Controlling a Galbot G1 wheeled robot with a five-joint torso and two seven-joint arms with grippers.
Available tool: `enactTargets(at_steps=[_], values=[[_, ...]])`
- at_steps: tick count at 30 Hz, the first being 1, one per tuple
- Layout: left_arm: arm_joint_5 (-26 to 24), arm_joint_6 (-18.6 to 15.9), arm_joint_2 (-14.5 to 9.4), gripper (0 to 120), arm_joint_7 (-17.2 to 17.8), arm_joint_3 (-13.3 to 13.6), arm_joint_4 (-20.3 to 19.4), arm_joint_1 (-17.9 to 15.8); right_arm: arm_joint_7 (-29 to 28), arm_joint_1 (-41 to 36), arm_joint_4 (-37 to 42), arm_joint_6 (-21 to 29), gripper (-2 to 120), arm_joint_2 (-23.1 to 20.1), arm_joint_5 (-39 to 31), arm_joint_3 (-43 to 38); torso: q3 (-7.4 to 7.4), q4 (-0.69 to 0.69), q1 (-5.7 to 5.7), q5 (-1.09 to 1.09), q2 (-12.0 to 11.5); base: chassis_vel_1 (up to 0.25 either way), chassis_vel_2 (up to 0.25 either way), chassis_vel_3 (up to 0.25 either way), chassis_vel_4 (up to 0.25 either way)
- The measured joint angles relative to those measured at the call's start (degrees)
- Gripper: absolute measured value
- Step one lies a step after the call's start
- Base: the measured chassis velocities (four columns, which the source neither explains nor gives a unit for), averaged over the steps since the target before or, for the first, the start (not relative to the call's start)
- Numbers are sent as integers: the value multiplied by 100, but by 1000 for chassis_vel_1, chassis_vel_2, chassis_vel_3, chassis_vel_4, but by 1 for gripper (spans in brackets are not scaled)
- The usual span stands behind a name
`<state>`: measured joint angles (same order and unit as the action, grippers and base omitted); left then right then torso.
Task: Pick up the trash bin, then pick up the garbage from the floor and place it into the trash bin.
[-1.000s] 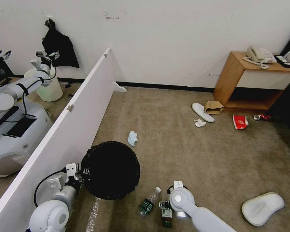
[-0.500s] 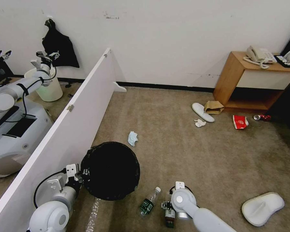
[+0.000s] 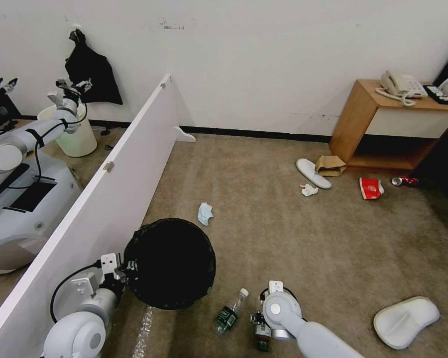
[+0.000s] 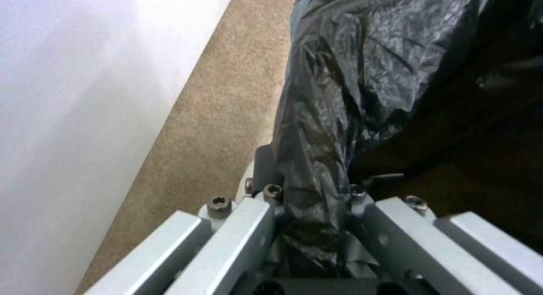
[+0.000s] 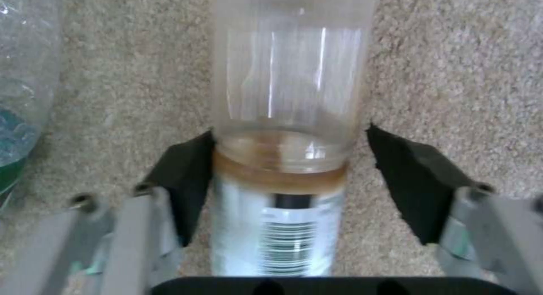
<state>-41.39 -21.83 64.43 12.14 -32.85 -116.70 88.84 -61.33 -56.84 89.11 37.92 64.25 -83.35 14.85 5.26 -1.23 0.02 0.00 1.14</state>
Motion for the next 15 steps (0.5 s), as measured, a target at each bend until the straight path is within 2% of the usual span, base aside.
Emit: enactTargets(at_steps=[1,3,4,6,15], values=[[0,0,0,2,0,0,0,0,0,0,0,0,64,0,0,0,0,0,0,0,0,0,0,0,0],[8,0,-1,2,-6,4,-1,4,11,-1,-3,0,54,8,22,1,0,0,0,0,0,0,0,0,0],[8,0,-1,2,-6,4,-1,4,11,-1,-3,0,54,8,22,1,0,0,0,0,0,0,0,0,0],[16,0,-1,2,-7,7,-2,6,25,0,0,-1,43,5,34,4,0,0,0,0,0,0,0,0,0],[30,2,3,2,-13,31,1,-2,29,-7,30,-9,26,-16,38,27,-1,0,0,-1,1,0,0,0,0]])
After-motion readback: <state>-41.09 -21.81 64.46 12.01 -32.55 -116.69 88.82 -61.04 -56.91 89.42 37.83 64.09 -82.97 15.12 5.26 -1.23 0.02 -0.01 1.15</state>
